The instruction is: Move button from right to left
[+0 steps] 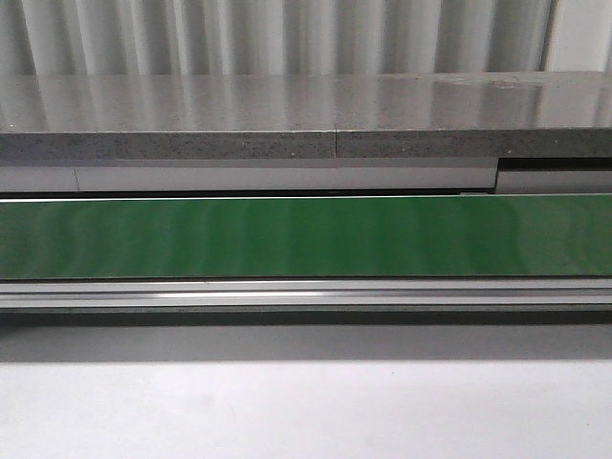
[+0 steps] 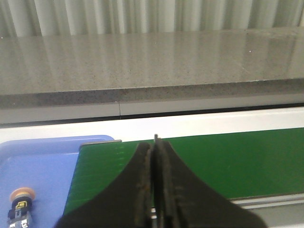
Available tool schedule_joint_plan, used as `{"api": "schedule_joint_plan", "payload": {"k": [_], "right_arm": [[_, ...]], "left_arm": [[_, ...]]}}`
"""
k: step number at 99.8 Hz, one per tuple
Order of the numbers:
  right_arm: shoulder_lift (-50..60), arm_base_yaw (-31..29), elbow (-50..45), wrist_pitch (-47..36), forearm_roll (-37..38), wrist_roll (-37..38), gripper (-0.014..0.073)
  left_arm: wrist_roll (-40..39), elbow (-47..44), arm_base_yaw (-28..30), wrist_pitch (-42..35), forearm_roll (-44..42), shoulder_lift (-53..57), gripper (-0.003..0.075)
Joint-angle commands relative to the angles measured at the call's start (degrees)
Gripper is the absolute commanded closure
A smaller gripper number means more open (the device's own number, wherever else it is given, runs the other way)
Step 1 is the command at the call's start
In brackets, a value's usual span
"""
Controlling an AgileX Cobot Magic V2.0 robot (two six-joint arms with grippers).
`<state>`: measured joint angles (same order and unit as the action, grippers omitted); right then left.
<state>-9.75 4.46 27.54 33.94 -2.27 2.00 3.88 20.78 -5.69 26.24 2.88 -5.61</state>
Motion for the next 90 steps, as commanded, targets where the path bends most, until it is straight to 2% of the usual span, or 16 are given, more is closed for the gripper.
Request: {"api": "schedule_joint_plan", "payload": {"k": [1,10,17,37,51,55,90], "right_arm": [[-0.53,-0.01,1.43,-4.43,-0.18,-0.60,0.0661],[-0.53,-0.01,1.43,-4.43,-0.18,-0.60,0.0661],[-0.53,-0.01,1.43,-4.43,-0.18,-0.60,0.0661],[-0.53,-0.01,1.43,-4.38,-0.18,-0.60,0.0661],[-0.60,-0.01,1.43,-4.31,-0.18,-0.60,0.0661],[-0.60,-0.01,1.43,-4.31,-0.18,-0.60,0.0661],[-0.60,-0.01,1.43,-4.31,-0.18,-0.60,0.0661]], "left_arm": [[-2.77,-2.13,-0.35,-11.55,-2.21,0.96,0.0740],[-11.73,-6.17,1.07,-18.03,-9.82,2.78,0.0740],[-15.57,-8.57,2.70,-18.20,-10.90,4.41,0.0740],[-11.41,-16.33,3.95,-19.77,-5.35,7.83,0.0740],[-11.41,-22.45,3.85,-27.47,-5.35,7.83,0.0740],[-11.29,-22.09,3.85,-23.84,-5.35,7.83,0.0740],[-9.05,-22.10,3.74,-22.92,-5.25,7.83,0.0740]]}}
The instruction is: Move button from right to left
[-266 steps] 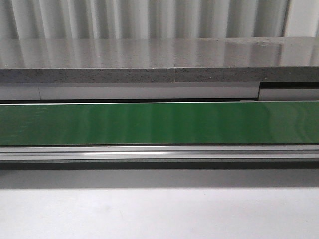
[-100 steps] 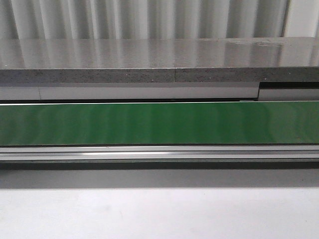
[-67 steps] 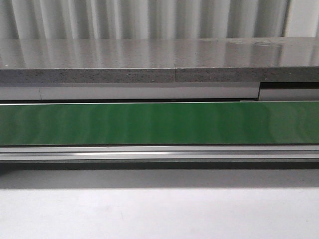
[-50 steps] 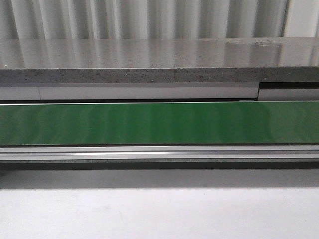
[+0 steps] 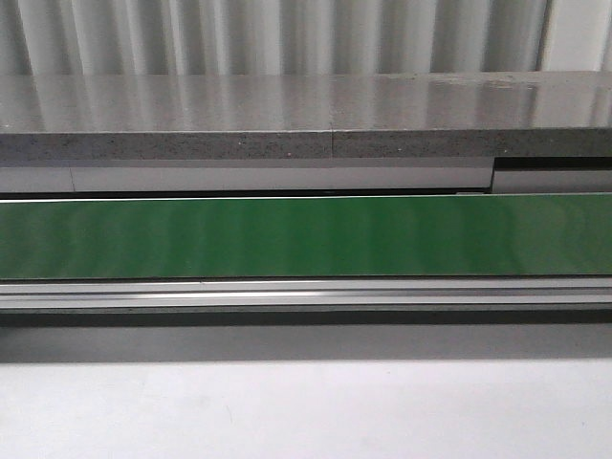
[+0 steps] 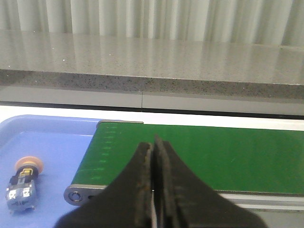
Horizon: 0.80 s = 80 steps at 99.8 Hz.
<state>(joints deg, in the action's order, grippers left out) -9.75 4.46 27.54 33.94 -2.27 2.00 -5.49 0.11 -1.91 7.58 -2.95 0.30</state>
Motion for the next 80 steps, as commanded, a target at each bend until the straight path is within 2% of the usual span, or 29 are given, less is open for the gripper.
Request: {"api": "schedule_joint_plan", "payload": {"k": [1,63,80], "right_arm": [[-0.60,-0.01,1.43,-4.31,-0.18,-0.60,0.0661],[-0.60,-0.01,1.43,-4.31,-0.18,-0.60,0.0661],[-0.60,-0.24,1.56,-8.91,1.11,-0.60,0.0661]], "left_arm": [[0.32,-1.43,-0.04,-4.26,0.58,1.92,0.0740],[0.32,-1.43,0.17,-4.26,0.58,1.92,0.0740],[0.32,-1.43,0.17,-4.26,0.58,1.92,0.0740]]}}
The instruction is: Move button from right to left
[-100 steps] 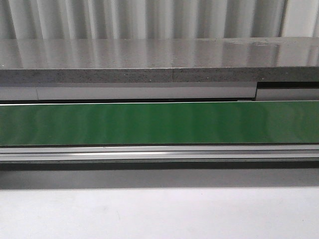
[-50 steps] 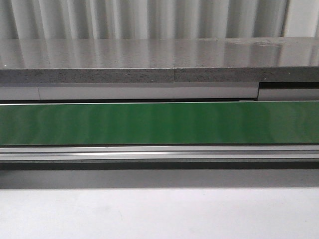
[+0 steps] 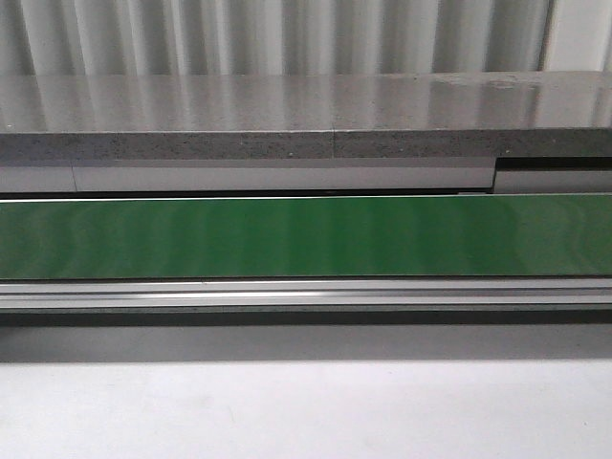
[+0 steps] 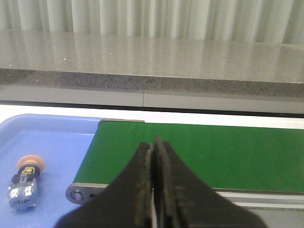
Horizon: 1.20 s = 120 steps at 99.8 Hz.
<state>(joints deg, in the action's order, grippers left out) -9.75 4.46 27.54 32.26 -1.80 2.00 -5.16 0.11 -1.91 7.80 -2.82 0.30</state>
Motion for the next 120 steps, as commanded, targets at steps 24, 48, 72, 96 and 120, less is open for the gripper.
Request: {"api": "schedule_joint_plan", "payload": {"k": [24,48,72,96,120], "right_arm": [[-0.53,-2.08,-7.40,-25.22,2.88,-0.60,0.0661],[-0.28,-8.15,-21.52,-42.26,2.76,1.02,0.0661],[10.59,-8.87,-28.20,-36.82,2.60,1.79,0.0661],[11.28,-9.25,-28.20,-33.63,2.60,1.79,0.0661],[11.28,-9.25,-28.20,-33.70,2.60,1.79,0.0661]], "left_arm": [[-0.01,-1.43,0.17,-4.47,0.45,1.92,0.0740],[-0.01,-1.43,0.17,-4.47,0.45,1.92,0.0740],[-0.01,-1.43,0.17,-4.47,0.45,1.92,0.0740],[-0.01,-1.43,0.17,-4.30,0.45,1.92,0.0740],[-0.01,-1.43,0.17,-4.30,0.45,1.92,0.0740]]}}
